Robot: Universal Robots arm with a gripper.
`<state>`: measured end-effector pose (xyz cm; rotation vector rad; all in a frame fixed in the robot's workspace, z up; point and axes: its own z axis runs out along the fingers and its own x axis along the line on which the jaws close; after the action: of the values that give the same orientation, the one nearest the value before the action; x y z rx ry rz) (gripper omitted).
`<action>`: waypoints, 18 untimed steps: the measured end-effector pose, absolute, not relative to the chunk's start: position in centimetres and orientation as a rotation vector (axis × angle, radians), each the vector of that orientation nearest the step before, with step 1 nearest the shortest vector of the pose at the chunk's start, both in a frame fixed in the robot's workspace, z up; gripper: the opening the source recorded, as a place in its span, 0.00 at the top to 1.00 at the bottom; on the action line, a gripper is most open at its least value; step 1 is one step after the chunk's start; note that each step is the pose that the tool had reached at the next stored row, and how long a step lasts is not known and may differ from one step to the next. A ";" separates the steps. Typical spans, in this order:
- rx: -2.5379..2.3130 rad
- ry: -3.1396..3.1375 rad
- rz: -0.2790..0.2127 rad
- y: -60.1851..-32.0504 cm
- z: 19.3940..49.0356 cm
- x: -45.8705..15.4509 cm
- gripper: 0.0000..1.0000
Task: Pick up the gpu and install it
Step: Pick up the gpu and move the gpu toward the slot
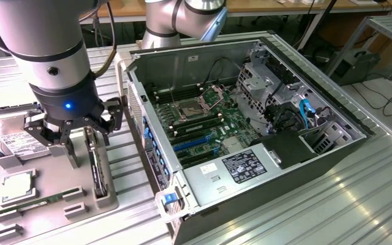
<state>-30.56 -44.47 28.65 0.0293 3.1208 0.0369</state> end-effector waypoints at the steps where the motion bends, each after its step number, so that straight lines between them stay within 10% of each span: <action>1: 0.029 3.121 0.037 -44.5 28.5 -30.6 0.34; 18: 0.022 3.121 0.037 -44.9 26.1 -30.6 0.34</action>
<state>-30.56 -44.92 26.13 0.0218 3.1208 0.0368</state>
